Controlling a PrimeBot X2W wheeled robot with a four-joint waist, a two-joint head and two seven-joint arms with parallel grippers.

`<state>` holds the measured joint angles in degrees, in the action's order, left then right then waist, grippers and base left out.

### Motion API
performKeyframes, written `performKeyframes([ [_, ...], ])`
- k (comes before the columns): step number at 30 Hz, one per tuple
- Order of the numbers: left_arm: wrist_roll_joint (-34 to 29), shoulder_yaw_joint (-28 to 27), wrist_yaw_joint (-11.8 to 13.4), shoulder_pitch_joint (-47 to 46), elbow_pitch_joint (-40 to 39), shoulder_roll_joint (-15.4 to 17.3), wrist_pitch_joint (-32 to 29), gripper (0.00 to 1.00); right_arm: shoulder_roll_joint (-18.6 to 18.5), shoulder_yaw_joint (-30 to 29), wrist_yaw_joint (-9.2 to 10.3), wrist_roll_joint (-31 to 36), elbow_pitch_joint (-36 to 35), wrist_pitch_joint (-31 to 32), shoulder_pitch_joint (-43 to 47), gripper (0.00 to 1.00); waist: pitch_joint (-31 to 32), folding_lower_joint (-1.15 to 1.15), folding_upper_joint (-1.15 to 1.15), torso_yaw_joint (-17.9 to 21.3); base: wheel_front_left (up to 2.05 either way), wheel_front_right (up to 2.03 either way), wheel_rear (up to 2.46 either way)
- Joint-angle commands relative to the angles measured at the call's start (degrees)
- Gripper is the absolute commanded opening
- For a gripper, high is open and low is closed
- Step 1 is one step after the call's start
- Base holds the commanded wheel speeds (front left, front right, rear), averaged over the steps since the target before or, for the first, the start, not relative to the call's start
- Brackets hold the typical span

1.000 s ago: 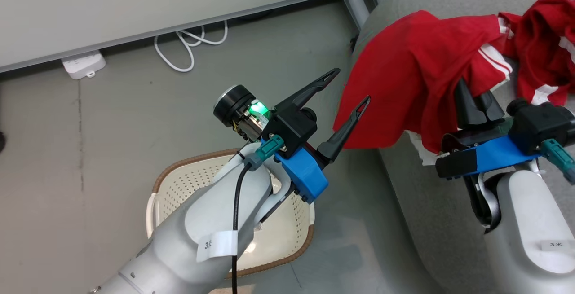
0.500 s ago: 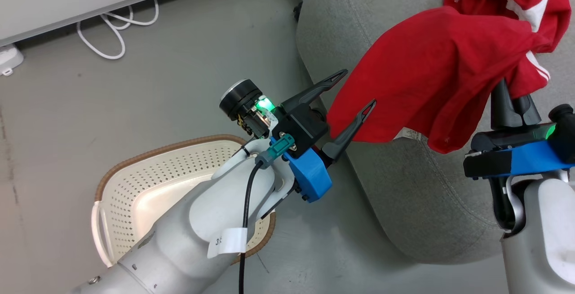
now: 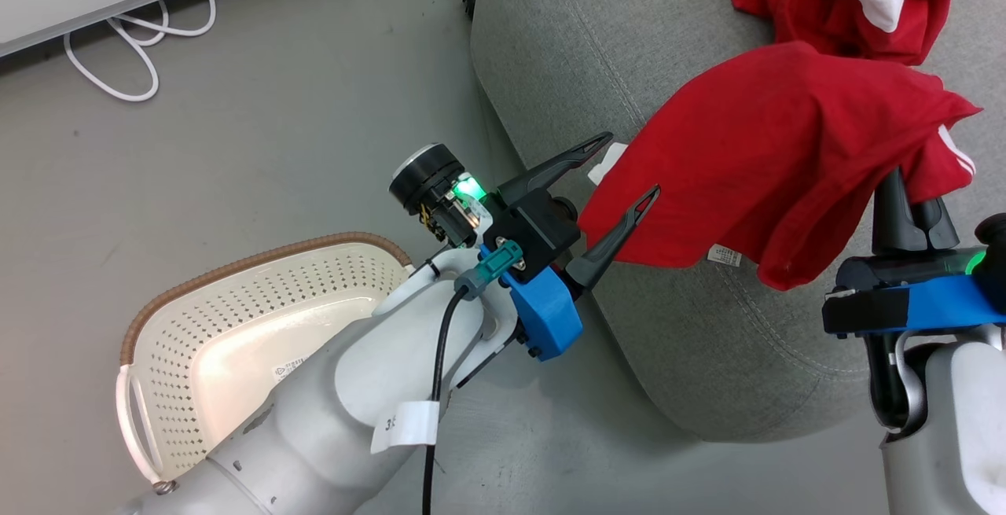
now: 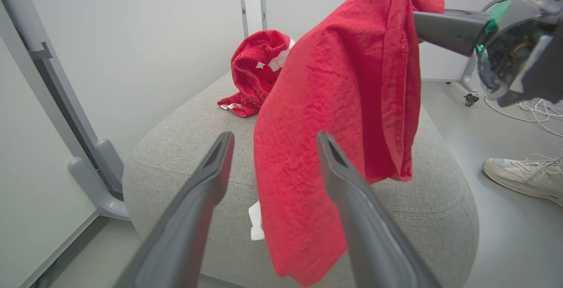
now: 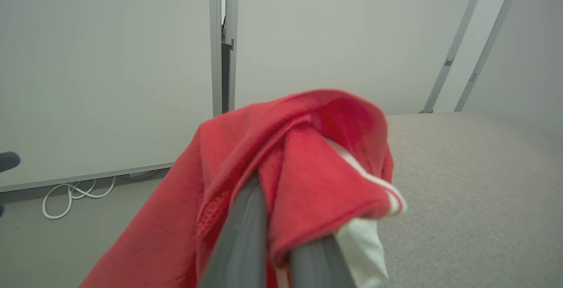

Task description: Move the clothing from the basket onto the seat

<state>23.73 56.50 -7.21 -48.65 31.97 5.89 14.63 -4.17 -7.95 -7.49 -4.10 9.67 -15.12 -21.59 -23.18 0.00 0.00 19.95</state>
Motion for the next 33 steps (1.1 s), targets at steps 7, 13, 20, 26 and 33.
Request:
performKeyframes([
  [7, 0.65, 0.45, -0.42, -1.2, 0.31, 0.4, 0.17, 1.0, 0.63, 0.38, -0.01, 0.09, -0.18, -0.04, -0.73, 0.0, -0.17, 0.0, 0.0, -0.5, 0.0, 0.0, 0.0],
  [13, 0.3, 0.05, 0.18, -1.79, -0.15, 1.41, 0.33, 1.0, -1.02, 2.22, -0.01, 0.01, -0.96, -0.04, -5.94, 0.0, -1.83, 0.0, 0.0, -0.45, 0.0, 0.0, 0.0],
  [20, -0.24, 0.07, 0.93, -3.25, -1.21, 2.55, -0.26, 1.0, -4.63, -0.67, -0.01, -0.44, -4.02, -0.04, -17.37, 0.0, -5.79, 0.0, 0.0, -1.21, 0.0, 0.0, 0.0],
  [26, -1.17, 0.16, 1.35, -5.58, -2.78, 3.44, -1.31, 1.0, -11.1, -8.1, -0.01, -1.74, -5.45, -0.03, -28.31, 0.0, -10.97, 0.0, 0.0, -2.39, 0.0, 0.0, 0.0],
  [33, -2.33, 0.37, 1.76, -8.95, -4.87, 4.01, -2.54, 1.0, -20.91, -15.68, -0.01, -2.17, 0.48, -0.02, -37.18, 0.0, -17.42, 0.0, 0.0, -3.83, 0.0, 0.0, 0.0],
])
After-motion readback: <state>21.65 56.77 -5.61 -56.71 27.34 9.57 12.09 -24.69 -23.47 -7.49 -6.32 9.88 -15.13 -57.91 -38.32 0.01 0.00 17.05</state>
